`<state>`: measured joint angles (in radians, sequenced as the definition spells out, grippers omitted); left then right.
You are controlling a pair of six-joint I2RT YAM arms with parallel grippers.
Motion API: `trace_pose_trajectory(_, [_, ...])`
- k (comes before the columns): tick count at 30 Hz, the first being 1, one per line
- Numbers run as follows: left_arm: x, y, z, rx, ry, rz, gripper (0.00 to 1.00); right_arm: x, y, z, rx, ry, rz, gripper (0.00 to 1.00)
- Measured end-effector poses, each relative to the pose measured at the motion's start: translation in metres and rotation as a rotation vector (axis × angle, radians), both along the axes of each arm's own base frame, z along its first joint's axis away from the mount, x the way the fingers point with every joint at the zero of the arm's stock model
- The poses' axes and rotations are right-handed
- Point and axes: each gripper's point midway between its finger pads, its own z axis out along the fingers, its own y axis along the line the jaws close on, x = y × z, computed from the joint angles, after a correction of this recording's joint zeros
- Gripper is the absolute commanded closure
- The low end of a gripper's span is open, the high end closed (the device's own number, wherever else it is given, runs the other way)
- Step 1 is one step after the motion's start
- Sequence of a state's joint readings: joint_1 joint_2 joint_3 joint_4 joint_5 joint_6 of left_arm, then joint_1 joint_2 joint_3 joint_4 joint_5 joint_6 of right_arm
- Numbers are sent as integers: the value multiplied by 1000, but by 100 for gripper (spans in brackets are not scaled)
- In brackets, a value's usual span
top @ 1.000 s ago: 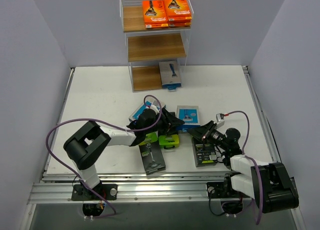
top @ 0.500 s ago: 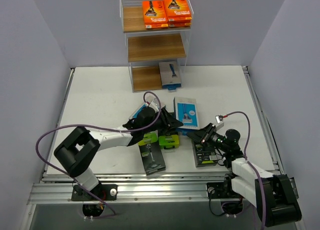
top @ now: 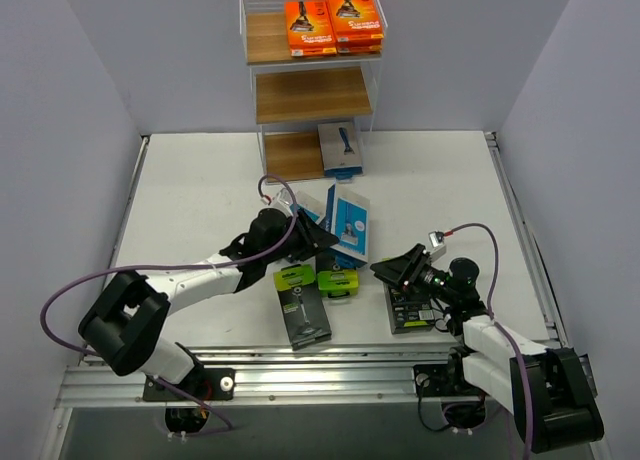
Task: Place and organize the shaving razors onto the shelf
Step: Pass the shaving razor from the right arm to the left
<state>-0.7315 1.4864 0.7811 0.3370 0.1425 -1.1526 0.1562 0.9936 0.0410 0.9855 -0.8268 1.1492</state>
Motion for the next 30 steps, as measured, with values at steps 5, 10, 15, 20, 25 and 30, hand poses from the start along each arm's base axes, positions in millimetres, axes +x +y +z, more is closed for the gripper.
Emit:
trace_pose_trajectory(5, [3, 31, -16, 43, 25, 47, 88, 0, 0, 0, 1, 2, 0, 48])
trace_pose_trajectory(10, [25, 86, -13, 40, 29, 149, 90, -1, -1, -5, -17, 8, -2, 48])
trace_pose_trajectory(15, [42, 126, 4, 42, -13, 229, 90, 0, -9, -21, -125, 21, -30, 46])
trace_pose_trajectory(20, [53, 143, 7, 40, -13, 246, 90, 7, -13, -17, -193, -9, -42, 46])
trace_pose_trajectory(25, [71, 143, -7, 74, 23, 242, 90, 7, -17, -26, -243, 4, -46, 46])
trace_pose_trajectory(30, [90, 141, -12, 100, 25, 238, 90, 5, -21, -35, -286, 18, -55, 46])
